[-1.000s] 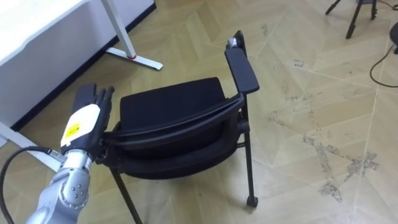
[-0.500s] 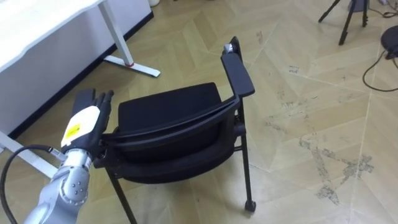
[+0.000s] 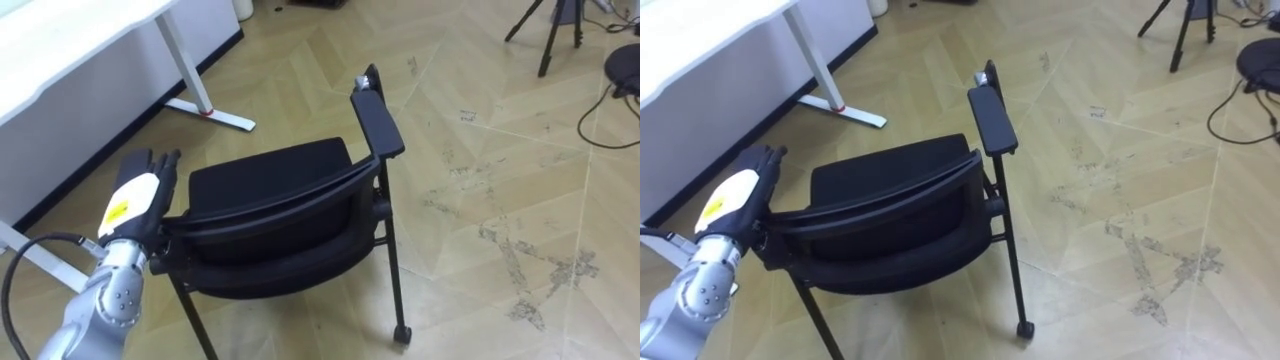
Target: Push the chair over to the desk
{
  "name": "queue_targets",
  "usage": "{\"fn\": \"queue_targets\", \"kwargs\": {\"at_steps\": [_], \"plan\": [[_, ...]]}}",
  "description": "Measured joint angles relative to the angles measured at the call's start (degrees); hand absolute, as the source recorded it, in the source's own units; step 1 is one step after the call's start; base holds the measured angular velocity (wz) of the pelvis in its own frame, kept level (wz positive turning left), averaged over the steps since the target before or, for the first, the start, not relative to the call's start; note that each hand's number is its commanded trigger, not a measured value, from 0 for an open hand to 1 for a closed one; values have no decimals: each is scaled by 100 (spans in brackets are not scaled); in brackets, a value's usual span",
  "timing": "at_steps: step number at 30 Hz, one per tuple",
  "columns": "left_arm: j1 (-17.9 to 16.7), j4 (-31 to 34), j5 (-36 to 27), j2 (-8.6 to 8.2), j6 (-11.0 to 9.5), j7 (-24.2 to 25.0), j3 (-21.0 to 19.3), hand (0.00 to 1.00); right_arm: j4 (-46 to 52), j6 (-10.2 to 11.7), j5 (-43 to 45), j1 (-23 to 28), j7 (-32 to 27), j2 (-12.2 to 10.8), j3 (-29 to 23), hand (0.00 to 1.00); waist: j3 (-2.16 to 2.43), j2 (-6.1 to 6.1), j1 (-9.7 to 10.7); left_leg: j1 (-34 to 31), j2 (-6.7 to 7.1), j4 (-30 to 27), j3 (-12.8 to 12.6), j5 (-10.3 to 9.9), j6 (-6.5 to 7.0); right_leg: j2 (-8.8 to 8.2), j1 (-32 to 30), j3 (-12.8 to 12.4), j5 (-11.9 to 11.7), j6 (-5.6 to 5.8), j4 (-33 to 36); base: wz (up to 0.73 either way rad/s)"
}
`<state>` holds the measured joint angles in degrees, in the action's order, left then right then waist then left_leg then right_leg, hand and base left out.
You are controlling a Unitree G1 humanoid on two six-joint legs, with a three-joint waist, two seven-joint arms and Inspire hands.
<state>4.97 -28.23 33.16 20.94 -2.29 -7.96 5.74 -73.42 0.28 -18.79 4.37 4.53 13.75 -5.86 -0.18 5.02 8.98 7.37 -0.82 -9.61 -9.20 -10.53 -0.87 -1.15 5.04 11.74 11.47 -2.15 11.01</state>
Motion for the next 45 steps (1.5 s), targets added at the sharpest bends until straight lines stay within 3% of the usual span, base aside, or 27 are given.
{"fn": "queue_targets", "kwargs": {"at_steps": [3, 4, 6, 15, 23, 28, 45], "plan": [[17, 4, 0, 9, 38, 40, -20, 0, -1, -43, 3, -2, -2, 1, -5, 0, 4, 7, -3, -4, -5, -5, -2, 0, 0, 9, -13, -24, -5, -9, 3, -2], [22, 12, 0, 9, 53, 74, -32, 14, 2, -46, 6, -4, -5, 1, -5, 0, 7, 12, -4, -12, -8, -6, -2, 0, 0, 11, -20, -25, -7, -11, 3, 0], [54, 19, 0, 10, 117, 187, -54, 100, 2, -88, 11, -17, -8, 2, -5, 0, 17, 25, -3, -25, -18, -11, -2, 0, 0, 22, -32, -26, -12, -20, 4, 0], [57, 223, -10, 77, 338, 572, -70, 100, 10, -159, -20, -85, -95, 26, -115, 0, 31, 63, -1, -140, -41, -96, -3, 0, 0, 29, -122, -14, -8, -50, 69, 1], [58, 240, 77, 291, 283, 731, 99, 100, 7, -158, -49, -160, -195, 82, -121, 0, 30, 108, 37, -223, -49, -127, -2, 0, 0, 31, -148, -3, -18, -66, 73, 1], [58, 255, 75, 288, 215, 628, 101, 100, 7, -156, -125, -193, -191, 83, -120, 0, 27, 105, 25, -278, -53, -125, -1, 0, 0, 36, -201, 1, -21, -70, 74, 0], [58, 358, 75, 289, 265, 614, 103, 100, 10, -154, -176, -208, -340, 90, -220, 0, -9, 77, 25, -306, -52, -127, 1, 0, 0, 35, -194, 11, -20, -69, 67, 0]]}}
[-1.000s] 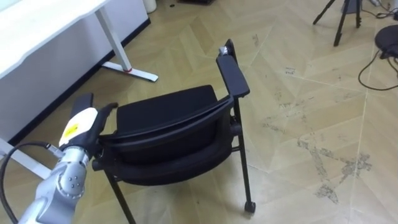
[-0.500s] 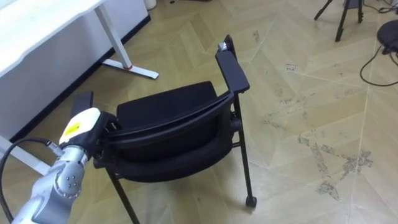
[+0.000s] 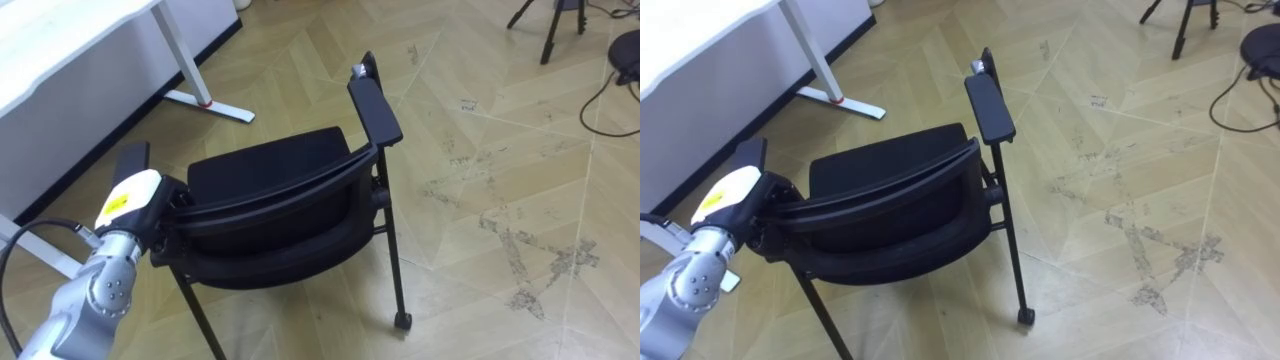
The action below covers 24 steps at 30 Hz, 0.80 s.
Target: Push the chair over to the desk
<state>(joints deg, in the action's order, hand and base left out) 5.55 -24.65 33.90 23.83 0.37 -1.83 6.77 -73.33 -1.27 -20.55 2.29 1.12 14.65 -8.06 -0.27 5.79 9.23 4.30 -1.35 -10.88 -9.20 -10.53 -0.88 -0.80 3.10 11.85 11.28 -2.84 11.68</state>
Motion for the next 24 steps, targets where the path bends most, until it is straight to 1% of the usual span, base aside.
{"fn": "queue_targets", "kwargs": {"at_steps": [2, 5, 6, 8, 9, 10, 11, 13, 15, 17, 18, 19, 20, 21, 22, 23, 24], "plan": [[0, 32, 14, 2, 4, -1, 5, 100, -1, 1, 7, -2, -41, 2, -5, 0, -7, -11, 6, -5, 1, -8, 2, 0, 0, -3, 3, 5, 0, 0, -1, 0], [0, 128, 64, 29, 5, -7, 4, 100, 0, 5, 44, -11, -76, 38, -55, 0, -44, -66, 25, -38, 3, -46, 64, -1, 1, -11, 11, 48, 0, 0, 2, 7], [0, 190, 61, 55, 7, -8, 5, 100, 36, 5, 74, -21, -85, 72, -138, 0, -64, -95, 25, -69, 2, -56, 64, -2, 2, -13, -19, 59, 0, 0, 5, 10], [-1, 282, 68, 81, 13, -9, 17, 100, 95, 13, 70, -19, -92, 167, -168, 0, -77, -114, 19, -66, 3, -55, 79, -2, 2, -15, -26, 87, 0, 0, 6, 6], [-2, 348, 109, 83, 27, -9, 17, 100, 182, 12, 106, -6, -95, 252, -168, 0, -105, -157, -2, -70, 3, -53, 78, -2, 2, -17, -32, 94, 0, 0, 3, 5], [-2, 378, 141, 84, 31, -9, 15, 100, 235, 15, 173, -6, -96, 299, -171, 0, -91, -136, -4, -79, 3, -54, 84, -2, 2, -19, -33, 108, 0, 0, 1, 9], [-3, 426, 168, 84, 30, -11, 15, 100, 288, 50, 342, -27, -101, 381, -187, 0, -89, -153, -1, -84, 9, -52, 137, -2, 2, -24, -32, 140, 0, 1, -2, 14], [-3, 472, 217, 89, 22, -10, 15, 100, 300, 120, 612, -89, -139, 455, -276, 0, -67, -212, 16, -92, 10, -47, 143, -1, 2, -26, -13, 199, 0, 1, 2, 15], [-4, 590, 359, 90, 17, -5, 15, 100, 429, 136, 1033, -178, -182, 563, -429, 0, -55, -276, 0, -148, 3, -52, 138, -1, 2, -22, -29, 251, -2, -2, 3, 12], [-6, 661, 426, 94, 20, 19, 17, 100, 437, 154, 1348, -296, -210, 693, -431, 0, -43, -338, -11, -149, 4, -51, 138, -1, 2, -22, -21, 259, -3, -3, -4, 8], [-19, 699, 452, 96, 23, 30, 19, 100, 475, 159, 1560, -367, -237, 779, -431, 0, -21, -375, -22, -147, 6, -49, 148, -1, 2, -20, -15, 256, -4, -3, -10, 4], [-45, 725, 449, 111, 26, 25, 24, 100, 497, 162, 1668, -412, -247, 826, -423, 0, -18, -394, -25, -142, 6, -47, 148, -1, 2, -21, -9, 258, -6, -5, -12, 0], [-76, 765, 449, 155, 20, 25, 25, 100, 572, 165, 1886, -507, -256, 930, -429, 0, -22, -431, -19, -120, 6, -40, 145, -1, 2, -26, 3, 262, -8, -8, -5, 0], [-82, 804, 448, 177, 20, 27, 25, 100, 758, 163, 2099, -554, -298, 1041, -437, 0, -26, -465, -20, -130, 4, -45, 141, -1, 2, -30, -4, 271, -8, -7, -1, 0], [-82, 828, 444, 182, 23, 28, 26, 100, 893, 157, 2176, -568, -336, 1098, -436, 0, -30, -481, -25, -139, 5, -44, 143, -1, 2, -29, -17, 268, -8, -7, 1, 0], [-82, 882, 448, 188, 57, 28, 26, 100, 1227, 160, 2316, -573, -436, 1191, -434, 0, -30, -509, -31, -155, 4, -49, 147, -1, 2, -26, -30, 267, -9, -8, 0, 0], [-82, 894, 451, 201, 70, 41, 31, 100, 1496, 178, 2419, -581, -539, 1254, -427, 0, -12, -551, -36, -151, 2, -54, 149, -1, 2, -24, -26, 266, -8, -8, 0, 0]]}}
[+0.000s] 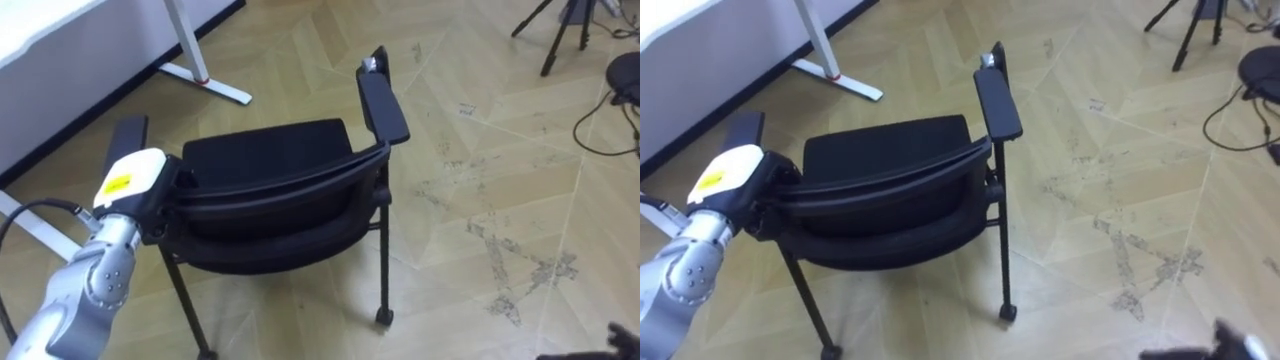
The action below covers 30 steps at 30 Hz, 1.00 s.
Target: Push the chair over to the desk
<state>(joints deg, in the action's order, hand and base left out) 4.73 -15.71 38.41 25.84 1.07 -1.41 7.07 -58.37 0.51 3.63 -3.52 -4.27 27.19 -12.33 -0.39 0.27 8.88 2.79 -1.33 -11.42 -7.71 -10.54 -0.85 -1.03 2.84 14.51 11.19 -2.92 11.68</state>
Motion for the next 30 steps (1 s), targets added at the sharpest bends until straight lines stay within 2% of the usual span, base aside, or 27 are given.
{"fn": "queue_targets", "kwargs": {"at_steps": [3, 5, 11, 14, 19, 21, 25, 30], "plan": [[0, 151, 91, 34, 110, 114, 8, 100, 692, 14, 530, -1, -126, 26, 94, 0, 18, -102, -31, -14, -7, -24, -3, 0, 0, 10, 1, -8, -4, -6, -16, 0], [-5, 188, 123, 33, 114, 151, 21, 100, 926, 35, 842, 0, -125, 27, 182, 0, 37, -132, -77, -16, -4, -26, -5, 0, 0, 6, 2, -11, -5, -8, -18, 0], [-114, 415, 225, 10, 144, 217, 11, 100, 2037, -10, 2121, -49, -96, 36, 347, 0, 39, -144, -162, -18, -2, -20, -1, 0, 0, -17, -11, -2, -3, -5, 8, -1], [-191, 509, 232, 10, 173, 218, 5, 100, 2468, -1, 2756, -307, 17, 57, 567, 0, 40, -149, -150, 3, -6, -2, -4, 0, 0, -17, 4, 5, -4, -5, 9, 0], [-198, 630, 268, 37, 214, 303, 9, 100, 2878, -14, 3607, -908, 162, 225, 1027, 0, 31, -220, -224, 29, -31, 9, -13, 0, 0, -19, -20, -42, -4, -5, 52, -5], [-184, 636, 268, 46, 193, 317, 11, 100, 3220, -18, 3990, -1158, 192, 337, 1269, 0, 8, -265, -270, 68, -34, 26, -24, 0, 0, -24, 3, -30, -3, -5, 71, 0], [-164, 697, 385, 49, 104, 329, 23, 100, 3723, -1, 4326, -1219, 204, 457, 1520, 0, 10, -367, -379, 92, -37, 78, -28, 0, 0, -15, -1, -30, -3, -4, 69, -1], [-141, 757, 419, 50, 96, 329, 102, 100, 4349, -52, 4678, -1220, 671, 515, 2049, 0, -5, -413, -466, 85, -20, 81, -9, 0, 0, -38, -6, -18, 1, 3, 70, -1]]}}
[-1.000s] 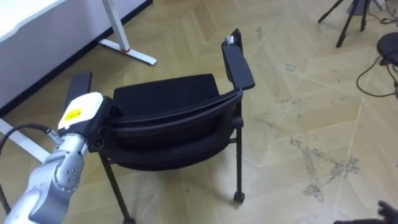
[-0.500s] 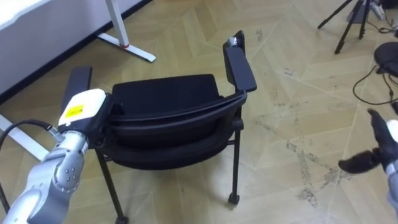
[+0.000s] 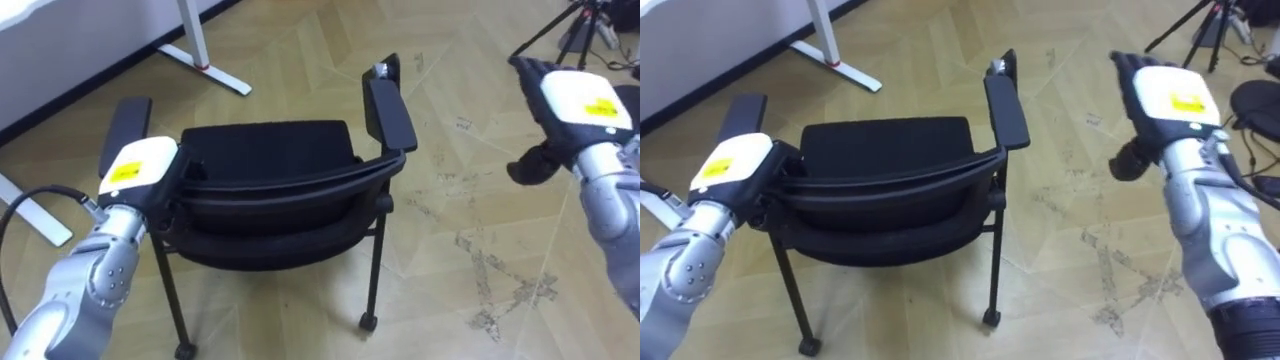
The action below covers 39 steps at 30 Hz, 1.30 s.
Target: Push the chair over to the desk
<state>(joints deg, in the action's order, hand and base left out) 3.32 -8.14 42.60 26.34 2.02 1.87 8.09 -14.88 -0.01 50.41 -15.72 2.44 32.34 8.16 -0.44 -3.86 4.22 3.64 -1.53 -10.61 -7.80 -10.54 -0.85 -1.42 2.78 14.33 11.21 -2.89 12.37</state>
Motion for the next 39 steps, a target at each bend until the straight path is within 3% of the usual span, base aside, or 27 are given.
{"fn": "queue_targets", "kwargs": {"at_steps": [4, 7, 12, 18, 32, 39], "plan": [[1, 21, 7, 1, -43, 8, 19, 100, 425, 20, 73, 0, 222, 9, 262, 0, -11, -18, -128, 21, 12, 8, 6, 0, 0, 7, -6, -57, 2, 4, 0, -7], [97, 21, 56, 30, -144, 81, 24, 100, 712, 120, 227, -10, 343, 49, 495, 0, -27, -82, -208, -18, 18, 17, 53, 0, 0, 28, -34, -59, 2, 3, -1, 3], [222, 36, 88, 162, -343, 93, 137, 100, 714, 192, 362, -292, 661, 132, 1076, 0, -13, -227, -311, -95, 13, 33, 185, 0, 0, 52, -67, -10, 0, -2, -41, 8], [271, 39, 88, 178, -481, 88, 186, 100, 707, 194, 320, -433, 711, 131, 1234, 0, -18, -246, -418, -127, 13, 33, 207, 0, 0, 47, -70, 21, -1, -2, -64, 4], [520, 25, 81, 180, -483, 83, 544, 100, 718, 193, 332, -504, 977, 131, 1771, 0, -23, -241, -582, -206, 25, 24, 330, 0, 0, 45, -73, 139, -1, -2, -80, 6], [610, 26, 74, 142, -510, 28, 690, 100, 688, 202, 272, -505, 1123, 130, 1864, 0, -75, -165, -625, -207, 37, 85, 409, 0, 0, 45, -65, 151, -1, -1, -83, 7]]}}
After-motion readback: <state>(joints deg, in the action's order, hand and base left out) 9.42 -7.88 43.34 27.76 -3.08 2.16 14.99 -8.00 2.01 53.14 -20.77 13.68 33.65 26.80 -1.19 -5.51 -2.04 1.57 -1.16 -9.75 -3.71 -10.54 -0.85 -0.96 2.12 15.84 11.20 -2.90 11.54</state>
